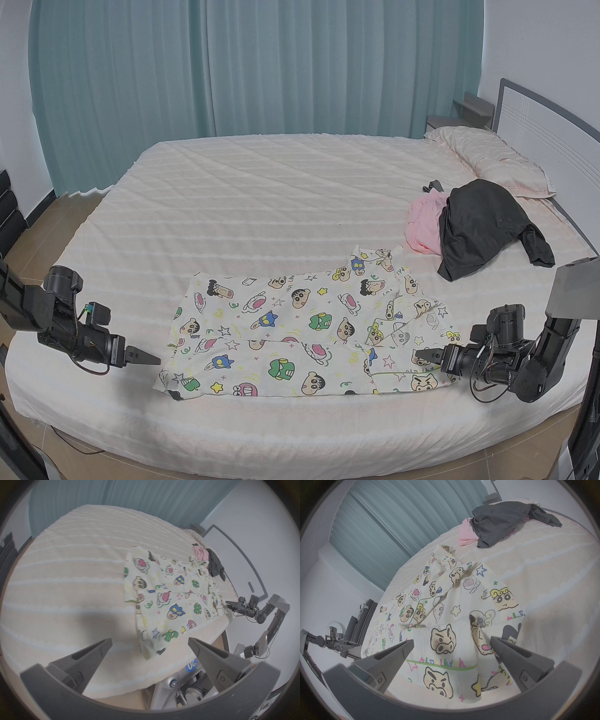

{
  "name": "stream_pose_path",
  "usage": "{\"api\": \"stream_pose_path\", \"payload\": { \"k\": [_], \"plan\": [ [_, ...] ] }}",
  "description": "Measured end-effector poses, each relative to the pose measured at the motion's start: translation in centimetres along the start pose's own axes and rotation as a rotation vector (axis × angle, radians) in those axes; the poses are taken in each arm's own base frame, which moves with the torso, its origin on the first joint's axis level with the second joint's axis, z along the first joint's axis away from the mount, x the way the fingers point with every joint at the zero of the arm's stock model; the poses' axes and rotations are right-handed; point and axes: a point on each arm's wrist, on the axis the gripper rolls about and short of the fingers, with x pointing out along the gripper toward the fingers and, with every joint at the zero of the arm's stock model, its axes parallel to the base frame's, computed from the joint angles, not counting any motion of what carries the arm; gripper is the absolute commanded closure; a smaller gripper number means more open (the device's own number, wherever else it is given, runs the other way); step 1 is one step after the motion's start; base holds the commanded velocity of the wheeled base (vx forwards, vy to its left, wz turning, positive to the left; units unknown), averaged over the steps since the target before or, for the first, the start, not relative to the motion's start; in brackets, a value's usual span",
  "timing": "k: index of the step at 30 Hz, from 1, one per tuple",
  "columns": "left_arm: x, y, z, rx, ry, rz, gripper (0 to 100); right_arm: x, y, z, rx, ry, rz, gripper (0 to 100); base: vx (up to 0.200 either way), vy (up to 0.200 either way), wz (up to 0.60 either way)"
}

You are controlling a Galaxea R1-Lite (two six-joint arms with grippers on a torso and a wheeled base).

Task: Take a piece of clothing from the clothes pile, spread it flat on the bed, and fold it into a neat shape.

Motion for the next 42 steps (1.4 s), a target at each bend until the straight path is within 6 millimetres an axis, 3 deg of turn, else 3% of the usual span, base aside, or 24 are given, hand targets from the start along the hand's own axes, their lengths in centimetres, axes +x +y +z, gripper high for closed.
{"api": "stream_pose_path", "payload": {
  "k": [11, 19, 38, 39, 41, 42],
  "plan": [
    [5.3, -1.8, 2.8, -0.082, -0.074, -0.076, 0, 0.2, 0.0, -0.2, -0.006, -0.005, 0.025, 0, 0.0, 0.0, 0.0],
    [8.3, -3.1, 2.6, -0.101, -0.037, -0.016, 0, 0.3, -0.1, -0.8, -0.012, 0.0, 0.043, 0, 0.0, 0.0, 0.0],
    [9.9, -2.6, 2.2, -0.117, -0.004, -0.002, 0, 0.6, -0.2, -1.4, -0.031, -0.049, 0.107, 0, 0.0, 0.0, 0.0],
    [9.9, -2.6, 2.2, -0.117, -0.003, -0.003, 100, 0.6, -0.1, -1.3, -0.032, -0.057, 0.116, 0, 0.0, 0.0, 0.0],
    [9.9, -2.6, 2.2, -0.118, -0.002, -0.004, 100, 0.6, -0.1, -1.3, -0.033, -0.059, 0.122, 0, 0.0, 0.0, 0.0],
    [10.0, -2.6, 2.2, -0.119, -0.001, -0.003, 100, 0.6, -0.2, -1.3, -0.032, -0.059, 0.123, 100, 0.0, 0.0, 0.0]
  ]
}}
